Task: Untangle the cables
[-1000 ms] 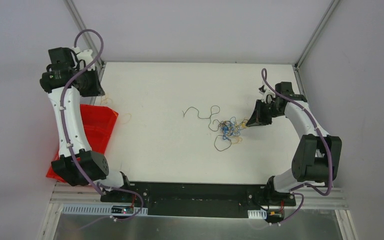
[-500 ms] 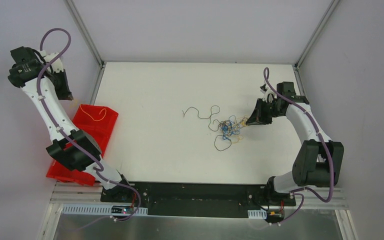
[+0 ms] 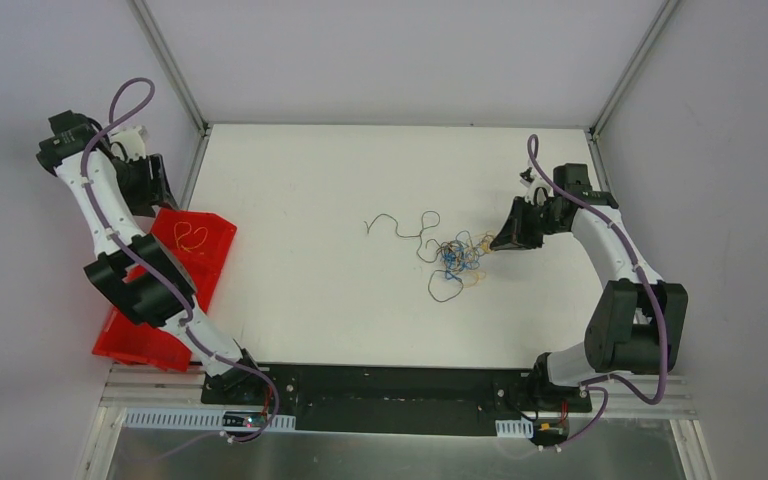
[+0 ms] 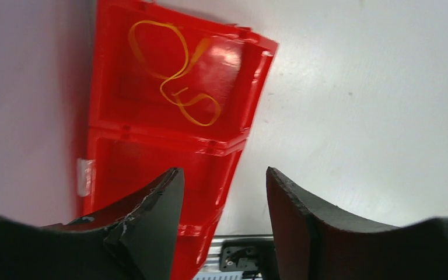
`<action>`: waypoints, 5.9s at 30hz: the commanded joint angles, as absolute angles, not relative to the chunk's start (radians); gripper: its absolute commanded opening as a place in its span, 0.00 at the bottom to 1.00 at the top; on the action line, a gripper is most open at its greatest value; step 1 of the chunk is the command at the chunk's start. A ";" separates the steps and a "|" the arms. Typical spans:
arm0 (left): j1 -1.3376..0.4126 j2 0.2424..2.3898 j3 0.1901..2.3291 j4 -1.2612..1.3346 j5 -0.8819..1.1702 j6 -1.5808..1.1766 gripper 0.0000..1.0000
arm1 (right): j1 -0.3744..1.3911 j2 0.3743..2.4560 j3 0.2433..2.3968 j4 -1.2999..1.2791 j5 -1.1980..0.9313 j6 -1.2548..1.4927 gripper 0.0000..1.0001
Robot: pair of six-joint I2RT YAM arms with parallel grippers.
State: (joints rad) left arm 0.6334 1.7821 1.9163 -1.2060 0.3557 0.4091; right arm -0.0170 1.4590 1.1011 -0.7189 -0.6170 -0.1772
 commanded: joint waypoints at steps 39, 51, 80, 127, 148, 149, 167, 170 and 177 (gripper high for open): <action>-0.627 2.081 1.373 0.249 0.923 -0.686 0.05 | 0.086 1.676 1.158 -0.675 -0.515 -0.086 0.00; -0.338 1.554 1.422 -0.294 1.079 -0.410 0.00 | 0.029 1.639 1.055 -0.587 0.030 -0.234 0.00; 0.204 1.430 1.850 -0.490 1.015 -0.380 0.00 | -0.101 1.658 1.070 -0.646 0.011 -0.351 0.00; 0.052 1.865 1.342 -0.695 0.341 0.058 0.47 | -0.019 1.548 1.368 -0.954 -0.510 -0.308 0.80; 0.034 1.235 1.689 -0.825 0.591 0.038 0.00 | -0.001 1.531 1.447 -0.942 -0.577 -0.299 0.80; 0.052 1.231 1.688 -0.825 0.578 0.035 0.00 | 0.000 1.530 1.443 -0.944 -0.577 -0.300 0.81; 0.316 1.157 1.704 -0.996 0.174 0.115 0.00 | 0.028 1.504 1.389 -0.945 -0.588 -0.322 0.81; 0.404 1.206 1.782 -1.049 0.202 0.143 0.00 | 0.033 1.508 1.390 -0.943 -0.600 -0.317 0.81; 0.559 1.321 1.983 -1.258 0.221 0.242 0.00 | 0.042 1.499 1.365 -0.931 -0.613 -0.310 0.80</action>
State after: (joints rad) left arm 0.4919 1.2945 1.8908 -1.1110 0.2207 0.1577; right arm 0.0322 1.5433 1.3842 -0.9367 -0.5766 -0.3073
